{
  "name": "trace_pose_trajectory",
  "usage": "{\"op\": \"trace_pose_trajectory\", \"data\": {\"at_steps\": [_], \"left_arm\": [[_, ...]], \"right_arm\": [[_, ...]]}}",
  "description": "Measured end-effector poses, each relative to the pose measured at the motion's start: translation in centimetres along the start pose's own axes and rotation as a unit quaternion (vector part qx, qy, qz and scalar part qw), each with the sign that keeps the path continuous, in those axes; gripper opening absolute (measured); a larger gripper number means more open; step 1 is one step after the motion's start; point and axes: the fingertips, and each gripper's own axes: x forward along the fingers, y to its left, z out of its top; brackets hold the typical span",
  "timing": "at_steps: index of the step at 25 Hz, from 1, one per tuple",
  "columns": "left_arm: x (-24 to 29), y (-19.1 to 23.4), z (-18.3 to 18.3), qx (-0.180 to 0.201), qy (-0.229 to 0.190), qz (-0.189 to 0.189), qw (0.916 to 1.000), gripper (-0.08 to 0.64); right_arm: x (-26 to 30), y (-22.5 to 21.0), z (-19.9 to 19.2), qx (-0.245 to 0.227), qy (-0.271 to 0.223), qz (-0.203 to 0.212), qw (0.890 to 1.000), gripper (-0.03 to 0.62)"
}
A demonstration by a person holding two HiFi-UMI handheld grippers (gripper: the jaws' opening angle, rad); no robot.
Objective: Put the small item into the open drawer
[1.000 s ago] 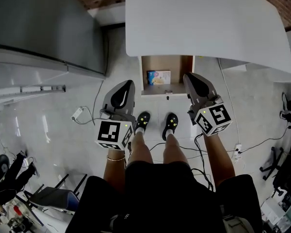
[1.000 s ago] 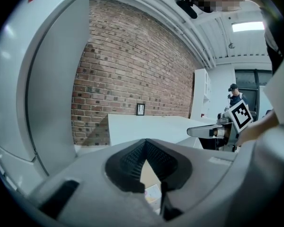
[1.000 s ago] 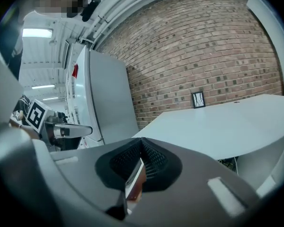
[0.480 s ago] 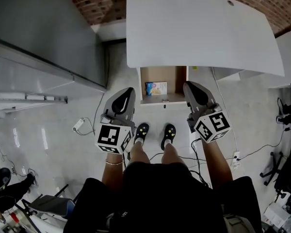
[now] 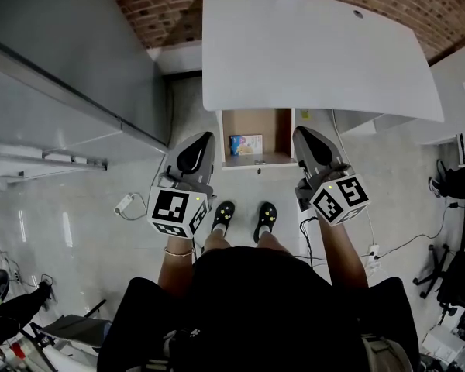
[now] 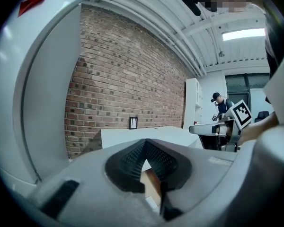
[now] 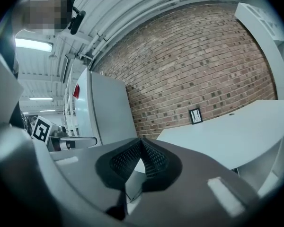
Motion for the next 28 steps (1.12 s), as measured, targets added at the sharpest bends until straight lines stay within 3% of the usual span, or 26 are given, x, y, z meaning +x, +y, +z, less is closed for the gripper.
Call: {"op": "trace_pose_trajectory", "data": {"at_steps": [13,28], "left_arm": [[-0.6,-0.8,3.1,0.004,-0.036,-0.009,0.9993,-0.003],[0.3,-1.5,4.6,0.021,-0.042,-0.021,0.9987,-0.003]], "right_arm": [[-1.8,1.5,2.9,-0.004,-0.031,-0.008,0.999,0.012],[-2.2,1.1,3.9,-0.011,-0.035,-0.018,0.999,0.012]]}}
